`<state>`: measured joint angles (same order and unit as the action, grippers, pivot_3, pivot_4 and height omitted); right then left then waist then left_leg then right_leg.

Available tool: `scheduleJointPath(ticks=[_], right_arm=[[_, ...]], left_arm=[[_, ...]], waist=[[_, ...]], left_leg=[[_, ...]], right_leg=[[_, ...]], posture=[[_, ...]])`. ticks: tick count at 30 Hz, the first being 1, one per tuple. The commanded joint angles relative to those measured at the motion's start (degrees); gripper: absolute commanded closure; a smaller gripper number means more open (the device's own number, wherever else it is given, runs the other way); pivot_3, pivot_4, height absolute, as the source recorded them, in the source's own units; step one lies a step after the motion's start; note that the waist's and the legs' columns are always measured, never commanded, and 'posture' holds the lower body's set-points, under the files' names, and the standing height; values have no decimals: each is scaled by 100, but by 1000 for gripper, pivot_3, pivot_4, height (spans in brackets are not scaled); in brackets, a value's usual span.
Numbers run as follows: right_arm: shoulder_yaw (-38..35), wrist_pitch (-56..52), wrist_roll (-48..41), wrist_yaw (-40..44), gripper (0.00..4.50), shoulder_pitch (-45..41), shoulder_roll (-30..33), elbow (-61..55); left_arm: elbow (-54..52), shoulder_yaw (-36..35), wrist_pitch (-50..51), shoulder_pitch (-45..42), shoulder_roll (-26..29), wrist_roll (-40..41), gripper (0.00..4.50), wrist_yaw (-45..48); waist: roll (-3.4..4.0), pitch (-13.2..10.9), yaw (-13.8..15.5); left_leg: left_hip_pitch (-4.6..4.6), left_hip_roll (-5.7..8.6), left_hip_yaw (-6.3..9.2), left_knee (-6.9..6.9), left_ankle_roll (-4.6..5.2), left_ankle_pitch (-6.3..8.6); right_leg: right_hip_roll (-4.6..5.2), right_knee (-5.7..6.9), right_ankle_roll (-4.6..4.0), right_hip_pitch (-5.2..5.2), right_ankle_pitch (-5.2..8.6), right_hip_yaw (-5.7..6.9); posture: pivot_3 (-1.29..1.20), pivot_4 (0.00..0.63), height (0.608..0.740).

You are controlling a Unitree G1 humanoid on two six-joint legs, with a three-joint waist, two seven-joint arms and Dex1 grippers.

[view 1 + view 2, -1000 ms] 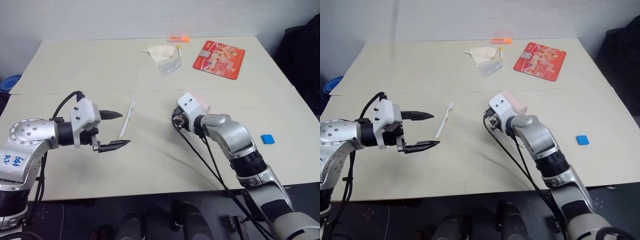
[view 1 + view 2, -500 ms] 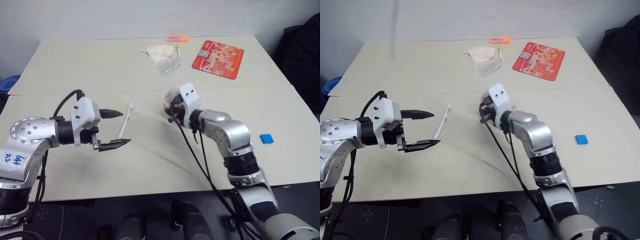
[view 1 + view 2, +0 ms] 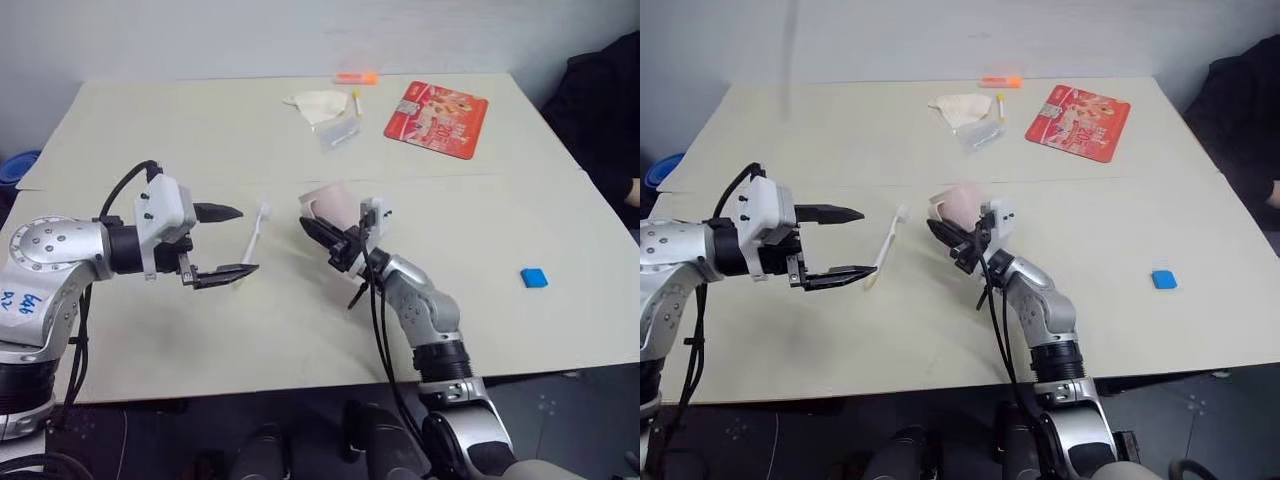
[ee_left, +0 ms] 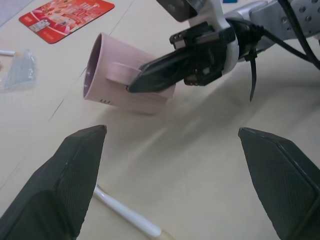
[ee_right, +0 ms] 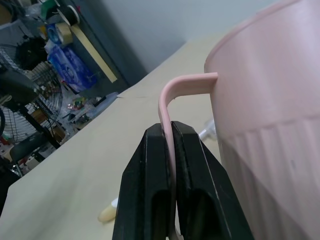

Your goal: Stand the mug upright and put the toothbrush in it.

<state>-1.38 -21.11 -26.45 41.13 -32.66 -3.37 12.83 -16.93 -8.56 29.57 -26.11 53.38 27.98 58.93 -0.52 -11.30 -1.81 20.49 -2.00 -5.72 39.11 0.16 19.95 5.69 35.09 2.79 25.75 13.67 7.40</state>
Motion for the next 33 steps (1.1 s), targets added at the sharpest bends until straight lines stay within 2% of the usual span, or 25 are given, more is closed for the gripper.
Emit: scheduleJointPath(ticks=[1, 6, 15, 20, 25, 30, 33], right_arm=[[216, -67, -114, 191, 4480, 268, 37, -339], [413, -337, -172, 370, 3123, 523, 351, -836], [488, -583, -137, 50, 129, 1093, 914, -2066], [748, -1138, 16, -52, 20, 1281, 1549, -2646], [509, -1967, -206, -342, 20, 1518, 2265, -3521], [696, -2109, 64, -424, 20, 1591, 2670, -3688], [485, -2264, -105, -324, 20, 1625, 2985, -3930]], left_arm=[[64, -25, 27, -165, 155, 49, 0, 154], [107, 83, 23, -246, 121, 24, 0, 215], [85, 259, 44, -260, -39, 88, 0, 280], [194, 299, 117, -369, -119, 97, 0, 258], [428, -30, 629, -467, -263, 542, 0, 118], [630, 50, 536, -572, -243, 374, 0, 117], [870, 157, 617, -698, -167, 117, 0, -67]], waist=[[0, 0, 0], [0, 0, 18], [0, 0, 28], [0, 0, 24], [-3, 1, 45], [-4, 1, 35], [-4, 1, 45]], left_leg=[[-2, -3, -2, 0, -2, 0], [-3, -2, -5, 0, -3, 0], [-2, 2, -5, 0, -2, 1], [-3, -1, -6, 0, -3, 1], [-2, 4, -6, 2, 0, 1], [-3, 4, -6, 2, -1, 1], [-3, 5, -6, 2, 0, 1]], right_leg=[[-2, 1, -1, 0, 0, -2], [-1, 1, -1, 0, 0, -6], [1, 1, 0, -1, 0, -6], [-3, 0, -1, 0, 0, -6], [1, 1, 0, 0, 0, -7], [-1, 0, 0, -1, 0, -5], [-1, -1, 0, -1, 0, -5]], posture=[[0, 150, 740], [0, 150, 740], [0, 150, 740], [0, 150, 740], [0, 150, 740], [0, 150, 740], [0, 150, 740]])
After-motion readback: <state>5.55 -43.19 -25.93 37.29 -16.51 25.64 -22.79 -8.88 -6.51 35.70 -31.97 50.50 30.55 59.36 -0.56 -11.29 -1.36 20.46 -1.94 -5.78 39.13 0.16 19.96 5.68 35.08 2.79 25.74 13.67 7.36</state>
